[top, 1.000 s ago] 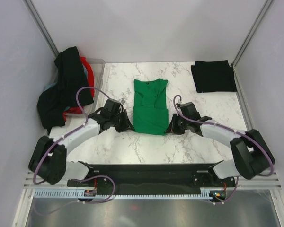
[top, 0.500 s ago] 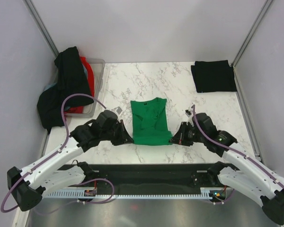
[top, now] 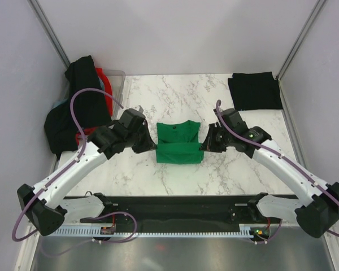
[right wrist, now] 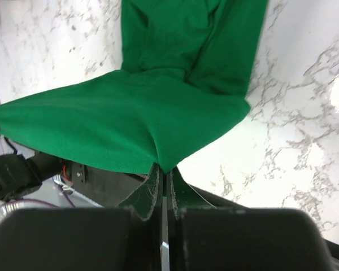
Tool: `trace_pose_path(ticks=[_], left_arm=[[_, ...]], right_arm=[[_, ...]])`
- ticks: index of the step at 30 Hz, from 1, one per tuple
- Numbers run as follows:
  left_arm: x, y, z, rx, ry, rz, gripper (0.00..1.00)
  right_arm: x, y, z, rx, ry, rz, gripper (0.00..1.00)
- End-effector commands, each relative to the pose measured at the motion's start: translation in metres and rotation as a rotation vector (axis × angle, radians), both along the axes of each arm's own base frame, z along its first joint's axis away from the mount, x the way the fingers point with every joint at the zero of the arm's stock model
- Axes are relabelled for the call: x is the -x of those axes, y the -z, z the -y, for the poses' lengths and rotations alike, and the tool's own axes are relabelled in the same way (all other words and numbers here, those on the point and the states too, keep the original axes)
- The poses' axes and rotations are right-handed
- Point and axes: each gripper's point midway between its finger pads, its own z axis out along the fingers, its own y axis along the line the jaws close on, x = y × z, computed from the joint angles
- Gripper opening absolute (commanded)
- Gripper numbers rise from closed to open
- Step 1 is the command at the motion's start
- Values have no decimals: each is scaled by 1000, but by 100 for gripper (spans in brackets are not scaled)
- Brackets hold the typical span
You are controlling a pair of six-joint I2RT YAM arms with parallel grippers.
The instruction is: Fold and stack the t-shirts
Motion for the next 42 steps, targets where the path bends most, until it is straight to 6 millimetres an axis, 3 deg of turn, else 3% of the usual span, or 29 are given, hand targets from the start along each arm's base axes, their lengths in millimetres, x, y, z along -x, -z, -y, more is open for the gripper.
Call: trace_pose_path(ticks=[1, 7, 8, 10, 15, 16, 17, 18, 20, 22, 25, 27, 28, 30, 32, 34, 37, 38, 39, 40, 41, 42], left_arm=[[-29, -19, -13, -51, -24, 73, 2], [-69, -14, -24, -74, -46, 43, 2], [-75, -18, -24, -64, -42, 44, 2], [-90, -10, -28, -84, -45, 25, 2], [-133, -4, -28, -89, -43, 12, 2], [-143, 12, -28, -109, -37, -25, 2], [-153, 9, -26, -106, -35, -15, 2], [-162, 28, -24, -119, -27, -57, 2], [-177, 35, -20, -113, -19, -70, 2], [-193, 51, -13, -109, -4, -101, 2], [-211, 56, -6, -89, 8, -108, 2], [-222, 73, -5, -95, 6, -136, 2], [-229, 69, -2, -87, 6, -121, 2], [-238, 83, -1, -90, 5, -144, 2], [-249, 84, -2, -84, -3, -135, 2], [-263, 91, -2, -76, -2, -134, 2], [-283, 98, 1, -39, 14, -135, 8], [-289, 99, 4, -21, 28, -129, 14], [-292, 99, 12, 16, 76, -128, 39], [-304, 92, 18, 38, 91, -102, 48], [-302, 90, 20, 44, 106, -120, 53], [-302, 81, 23, 55, 124, -110, 57]], right_arm=[[-27, -13, 9, 48, 15, 60, 0], [-65, -11, 8, 71, 10, 48, 0], [-71, -3, 6, 81, 7, 30, 0], [-83, -5, 2, 78, 1, 35, 0], [-115, 17, -1, 115, -6, 0, 0], [-122, 15, -3, 111, -5, 6, 0], [-128, 26, -4, 126, -11, -14, 0], [-137, 24, -4, 123, -4, -5, 0], [-147, 38, -2, 139, 3, -34, 0], [-158, 39, 0, 144, 11, -29, 0], [-172, 48, 5, 145, 26, -42, 0], [-181, 55, 6, 133, 26, -53, 0], [-185, 57, 6, 130, 24, -56, 0], [-194, 64, 5, 117, 16, -71, 0], [-200, 78, 2, 110, 1, -99, 0], [-210, 78, -1, 90, -4, -98, 0], [-222, 86, -3, 78, 2, -115, 0], [-225, 94, -4, 78, 11, -136, 2], [-229, 95, -1, 78, 24, -143, 15], [-234, 90, -1, 79, 32, -142, 28], [-237, 90, 1, 88, 45, -139, 41], [-240, 83, 3, 93, 63, -128, 71]])
